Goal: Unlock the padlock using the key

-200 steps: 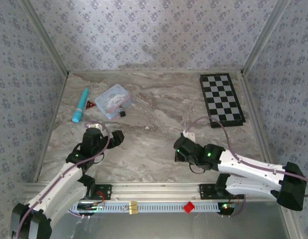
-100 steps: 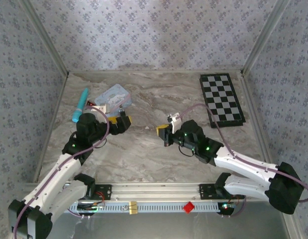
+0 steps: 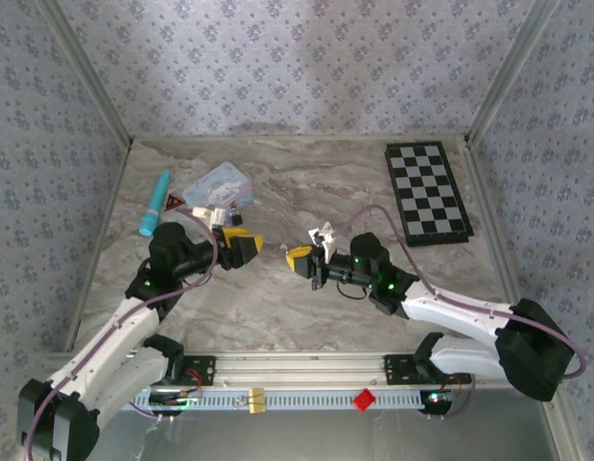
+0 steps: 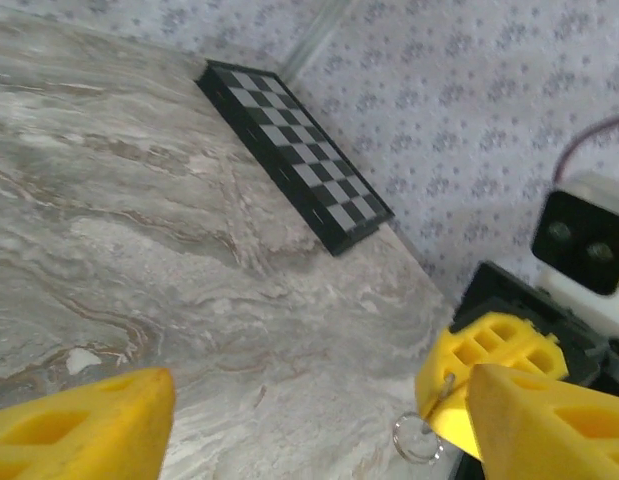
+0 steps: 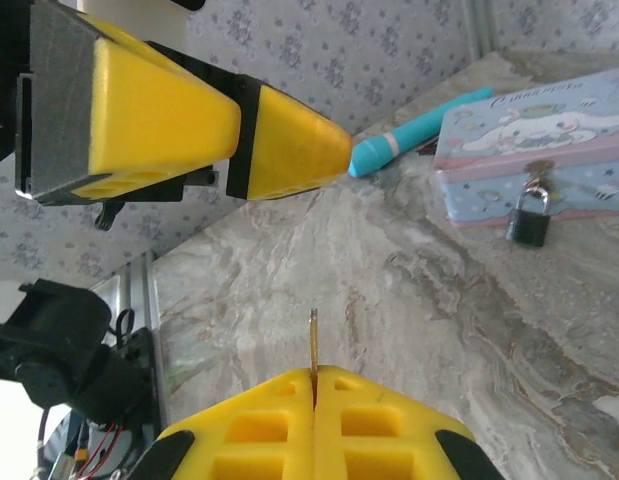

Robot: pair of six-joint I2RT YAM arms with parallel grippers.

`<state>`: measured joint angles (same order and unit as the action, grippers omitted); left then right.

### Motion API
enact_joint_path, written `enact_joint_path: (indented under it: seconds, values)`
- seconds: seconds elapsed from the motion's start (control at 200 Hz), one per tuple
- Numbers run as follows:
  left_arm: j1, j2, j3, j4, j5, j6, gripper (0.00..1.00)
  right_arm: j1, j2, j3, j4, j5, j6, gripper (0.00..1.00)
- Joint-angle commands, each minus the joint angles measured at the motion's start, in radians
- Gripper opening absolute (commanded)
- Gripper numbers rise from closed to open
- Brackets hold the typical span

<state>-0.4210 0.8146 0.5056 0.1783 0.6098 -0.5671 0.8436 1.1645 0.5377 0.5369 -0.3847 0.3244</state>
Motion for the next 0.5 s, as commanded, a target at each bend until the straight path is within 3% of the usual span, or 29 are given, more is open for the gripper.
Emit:
enact_joint_path:
  seconds: [0.0,0.105,0.495]
  values:
    - [-0.015,0.010,-0.008,0.132,0.101,-0.003,0.70,-0.031,0.041,0.059,0.030,-0.146,0.009,0.00]
    - [-0.031,0.034,-0.013,0.166,0.136,-0.003,0.60,-0.042,0.071,0.080,0.033,-0.184,0.019,0.00]
    - [-0.111,0.128,0.030,0.167,0.212,0.022,0.44,-0.040,0.117,0.104,0.049,-0.216,0.025,0.00]
